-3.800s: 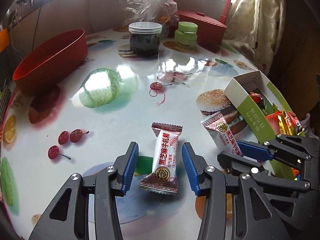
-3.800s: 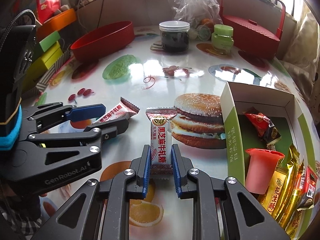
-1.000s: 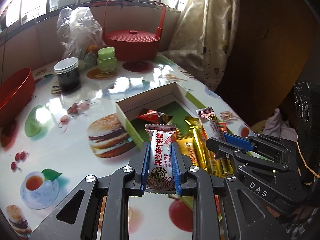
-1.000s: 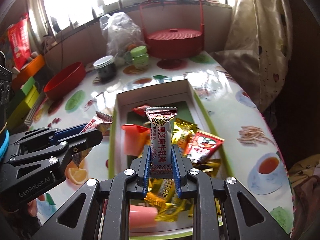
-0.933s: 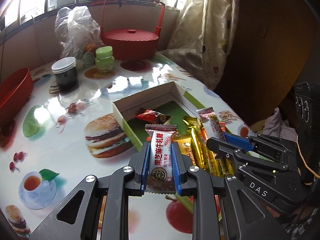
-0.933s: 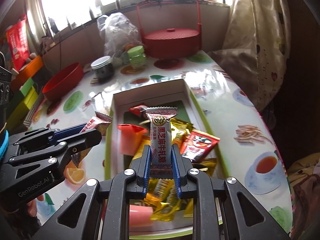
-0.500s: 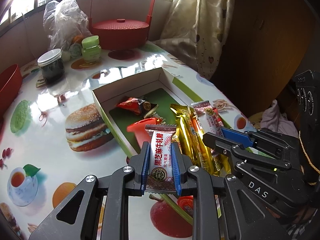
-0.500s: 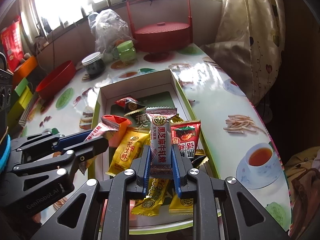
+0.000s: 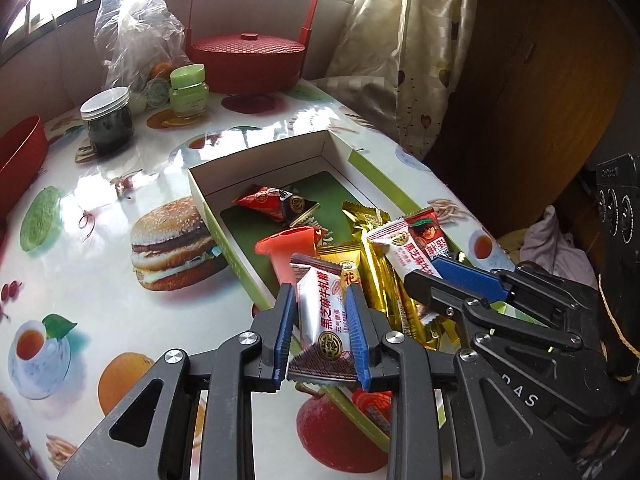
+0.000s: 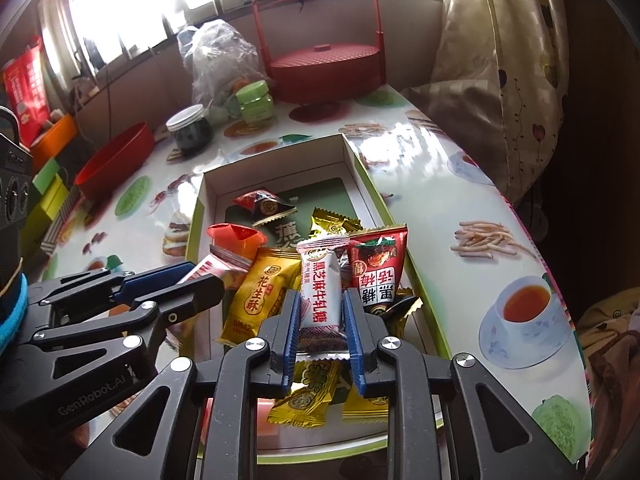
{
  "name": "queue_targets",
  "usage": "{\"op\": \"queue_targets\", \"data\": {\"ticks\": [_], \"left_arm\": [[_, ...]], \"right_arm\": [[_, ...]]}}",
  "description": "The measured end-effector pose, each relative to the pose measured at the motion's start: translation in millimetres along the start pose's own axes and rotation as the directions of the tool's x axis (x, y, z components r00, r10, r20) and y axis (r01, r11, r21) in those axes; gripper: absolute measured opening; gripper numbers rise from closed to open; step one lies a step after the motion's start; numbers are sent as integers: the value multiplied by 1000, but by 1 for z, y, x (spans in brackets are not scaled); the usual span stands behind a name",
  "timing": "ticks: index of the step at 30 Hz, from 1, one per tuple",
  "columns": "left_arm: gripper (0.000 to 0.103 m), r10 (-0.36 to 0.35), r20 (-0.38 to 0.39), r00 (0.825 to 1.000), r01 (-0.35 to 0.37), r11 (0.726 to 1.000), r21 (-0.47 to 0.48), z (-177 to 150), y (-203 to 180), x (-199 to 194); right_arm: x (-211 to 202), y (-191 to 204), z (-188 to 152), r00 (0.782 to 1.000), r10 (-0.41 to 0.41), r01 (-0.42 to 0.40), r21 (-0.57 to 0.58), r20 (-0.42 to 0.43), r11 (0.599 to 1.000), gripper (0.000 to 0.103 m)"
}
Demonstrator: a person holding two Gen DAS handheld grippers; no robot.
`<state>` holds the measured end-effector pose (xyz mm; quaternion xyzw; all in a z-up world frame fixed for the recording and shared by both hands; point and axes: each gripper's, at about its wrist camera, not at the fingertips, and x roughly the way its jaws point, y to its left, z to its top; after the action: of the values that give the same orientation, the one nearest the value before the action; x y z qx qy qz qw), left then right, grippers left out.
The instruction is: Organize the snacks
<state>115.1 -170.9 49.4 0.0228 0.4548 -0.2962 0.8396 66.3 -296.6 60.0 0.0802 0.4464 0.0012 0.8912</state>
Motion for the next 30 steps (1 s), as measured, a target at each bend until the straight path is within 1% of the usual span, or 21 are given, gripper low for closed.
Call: {"op": "queue_targets", "data": {"ticks": [3,6,8,9,10,14,18,21,23,24,27,30], "left_arm": [[28,1,7,1000,-1,1000,-3,-2,-1,-3],[29,0,21,1000,0,1000,-7,-5,-1,-9],[34,-3,30,1000,4,1000,-7,-7,-1,-15],[43,-5,36,999,5,1000,-7,-9,-1,-18],[47,-4,43,999,4,1000,-11,-11,-1,-21],[47,12,76,997,-11,1000,-16,-23,-3,-37],[47,58,91,994,-57,998,-11,-39,-5,-49],[47,65,86,994,-63,998,-28,-50,-2,-54],[47,100,78,992,-97,995,-38,-57,-1,-57],[48,116,76,990,-114,993,-29,-60,-1,-58],[49,133,68,989,-131,991,-21,-70,-2,-59],[51,132,48,990,-131,991,-29,-80,0,-56]], "right_arm": [[-2,0,-1,1000,-5,5,1,5,1000,31],[-9,-1,-5,1000,-6,6,15,19,1000,33],[-14,-1,-7,999,-3,2,20,33,1000,34],[-16,-1,-8,999,-2,2,20,38,1000,34],[-20,0,-9,999,-3,2,20,48,1000,35],[-28,2,-14,998,-13,11,25,69,1000,38],[-41,10,-27,996,-13,11,25,93,1000,41],[-49,17,-38,995,-12,11,9,97,1000,44],[-51,22,-46,996,-32,32,0,83,999,46],[-53,23,-50,996,-39,40,-1,80,999,47],[-55,26,-61,996,-59,60,-9,73,998,49],[-55,26,-69,995,-73,73,-3,61,997,51]]}}
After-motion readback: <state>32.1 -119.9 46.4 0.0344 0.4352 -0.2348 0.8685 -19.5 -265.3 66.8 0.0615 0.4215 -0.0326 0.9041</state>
